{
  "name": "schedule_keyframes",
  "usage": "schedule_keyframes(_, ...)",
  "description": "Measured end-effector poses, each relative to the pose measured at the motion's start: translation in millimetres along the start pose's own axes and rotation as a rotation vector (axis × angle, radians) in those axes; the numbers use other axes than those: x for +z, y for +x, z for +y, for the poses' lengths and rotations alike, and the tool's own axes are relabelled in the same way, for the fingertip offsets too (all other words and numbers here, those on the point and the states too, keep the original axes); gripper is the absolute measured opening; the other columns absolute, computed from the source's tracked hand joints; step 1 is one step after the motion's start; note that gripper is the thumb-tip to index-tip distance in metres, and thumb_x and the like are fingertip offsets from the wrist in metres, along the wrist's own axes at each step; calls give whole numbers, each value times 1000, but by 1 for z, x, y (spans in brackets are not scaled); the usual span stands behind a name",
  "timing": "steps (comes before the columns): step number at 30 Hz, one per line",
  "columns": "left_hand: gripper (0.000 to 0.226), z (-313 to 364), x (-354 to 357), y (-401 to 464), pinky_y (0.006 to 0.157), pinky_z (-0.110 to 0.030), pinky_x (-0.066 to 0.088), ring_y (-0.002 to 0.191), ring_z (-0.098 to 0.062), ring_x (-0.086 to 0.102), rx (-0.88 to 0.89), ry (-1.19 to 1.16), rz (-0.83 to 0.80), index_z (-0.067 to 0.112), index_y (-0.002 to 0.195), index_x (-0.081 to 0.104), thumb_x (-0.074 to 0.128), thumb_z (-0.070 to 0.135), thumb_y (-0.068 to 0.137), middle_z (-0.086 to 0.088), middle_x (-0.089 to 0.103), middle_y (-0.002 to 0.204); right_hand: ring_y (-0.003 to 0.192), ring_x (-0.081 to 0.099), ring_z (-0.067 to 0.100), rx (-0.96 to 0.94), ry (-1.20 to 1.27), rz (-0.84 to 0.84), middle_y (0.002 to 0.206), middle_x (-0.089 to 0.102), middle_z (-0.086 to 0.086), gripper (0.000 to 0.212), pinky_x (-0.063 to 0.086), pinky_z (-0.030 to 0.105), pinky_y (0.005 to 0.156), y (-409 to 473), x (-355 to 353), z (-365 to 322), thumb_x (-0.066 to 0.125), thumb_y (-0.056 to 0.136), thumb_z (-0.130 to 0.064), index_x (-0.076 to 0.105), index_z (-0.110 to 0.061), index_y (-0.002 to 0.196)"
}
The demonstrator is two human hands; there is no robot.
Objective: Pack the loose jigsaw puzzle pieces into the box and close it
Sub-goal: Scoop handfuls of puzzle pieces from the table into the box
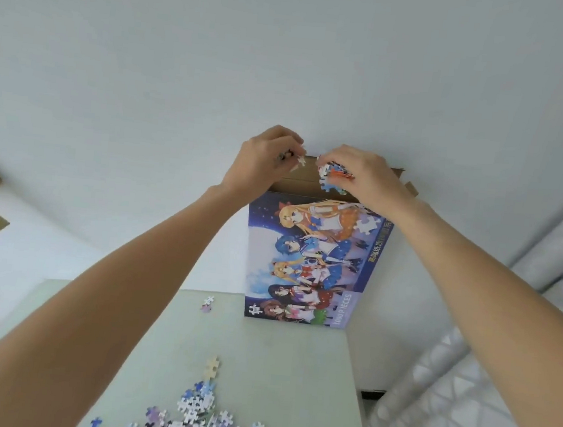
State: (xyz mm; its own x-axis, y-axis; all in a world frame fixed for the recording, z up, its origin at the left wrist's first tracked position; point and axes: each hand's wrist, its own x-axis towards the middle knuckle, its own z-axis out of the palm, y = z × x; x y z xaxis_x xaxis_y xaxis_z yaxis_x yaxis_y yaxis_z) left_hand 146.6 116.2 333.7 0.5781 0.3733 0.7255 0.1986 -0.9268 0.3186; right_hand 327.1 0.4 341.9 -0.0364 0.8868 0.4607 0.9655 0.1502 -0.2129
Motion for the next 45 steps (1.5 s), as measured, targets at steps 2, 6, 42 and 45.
schedule_keyframes(2,10,-11,6,2,70,-17,44,78,-17,62,99,75,-72,7,91,70,64,6,83,-6,65,105,101,61,21,-15,-20,-50,116,63,1,28,50,35,87,0,8,9,63,87,-13,62,-17,114)
schedule_keyframes(6,14,-25,18,-2,75,-19,38,89,-23,64,187,206,-331,8,96,70,62,7,85,-6,65,111,108,58,20,-18,-22,-135,119,61,1,27,48,38,91,-4,24,21,60,89,-13,62,-18,115)
schedule_keyframes(42,33,34,-15,-321,88,-34,48,101,-11,60,-907,-78,-244,27,120,54,59,31,87,8,67,104,102,59,17,382,175,-250,114,62,-2,32,51,33,81,-219,188,-147,53,92,-22,55,-20,124)
schedule_keyframes(45,70,30,-19,-394,105,-43,35,128,-27,38,-1057,131,-622,27,140,31,63,49,81,-7,43,139,130,33,24,532,149,-688,143,35,4,60,37,39,100,-264,230,-170,52,90,-43,29,-27,142)
